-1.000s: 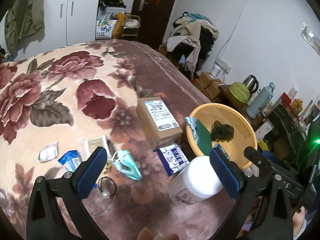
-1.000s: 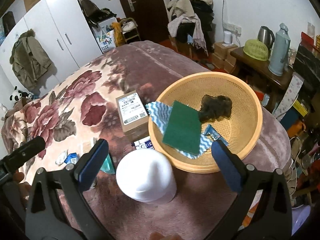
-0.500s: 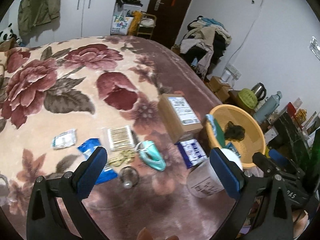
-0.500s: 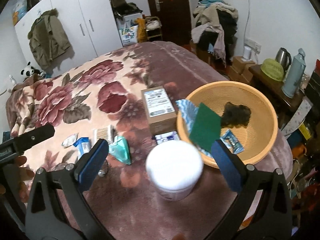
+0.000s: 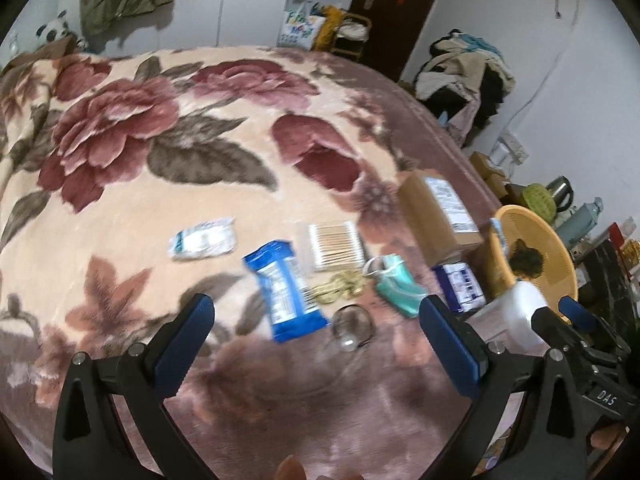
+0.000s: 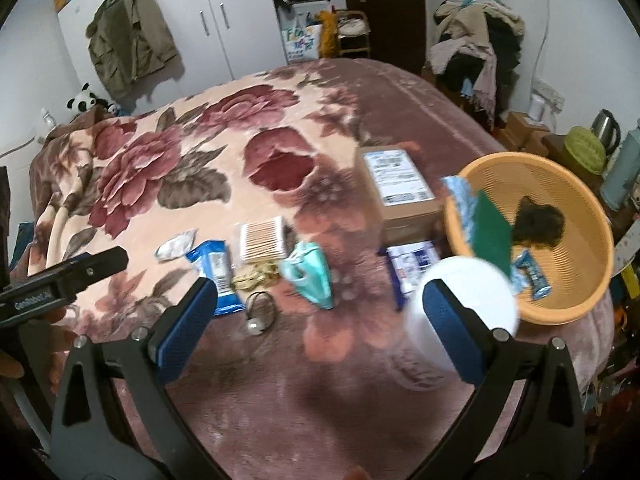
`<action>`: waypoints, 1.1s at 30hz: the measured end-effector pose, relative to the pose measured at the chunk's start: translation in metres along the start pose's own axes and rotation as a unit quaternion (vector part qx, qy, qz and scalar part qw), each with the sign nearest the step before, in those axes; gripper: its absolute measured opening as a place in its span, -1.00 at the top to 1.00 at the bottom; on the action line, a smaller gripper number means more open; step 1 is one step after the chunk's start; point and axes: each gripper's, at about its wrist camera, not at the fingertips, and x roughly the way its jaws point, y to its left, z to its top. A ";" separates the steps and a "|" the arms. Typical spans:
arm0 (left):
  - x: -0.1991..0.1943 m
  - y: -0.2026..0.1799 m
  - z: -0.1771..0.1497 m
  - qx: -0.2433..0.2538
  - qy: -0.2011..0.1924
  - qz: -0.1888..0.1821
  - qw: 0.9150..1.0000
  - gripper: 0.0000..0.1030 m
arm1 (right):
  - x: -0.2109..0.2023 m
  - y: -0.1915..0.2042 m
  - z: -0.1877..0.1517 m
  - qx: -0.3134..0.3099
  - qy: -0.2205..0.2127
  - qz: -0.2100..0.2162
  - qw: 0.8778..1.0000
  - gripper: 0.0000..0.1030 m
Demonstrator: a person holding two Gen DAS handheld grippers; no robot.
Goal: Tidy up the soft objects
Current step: 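Withdraw both tools from the basket and reach over the blanket items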
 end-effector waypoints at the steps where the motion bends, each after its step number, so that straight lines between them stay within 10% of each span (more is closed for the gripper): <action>1: 0.002 0.005 -0.002 -0.002 0.003 0.002 1.000 -0.99 | 0.004 0.004 -0.002 0.001 0.004 0.004 1.000 -1.00; 33: 0.156 0.043 -0.014 -0.078 0.102 0.046 0.991 -0.97 | 0.136 0.027 -0.056 0.025 0.112 0.027 0.993 -1.00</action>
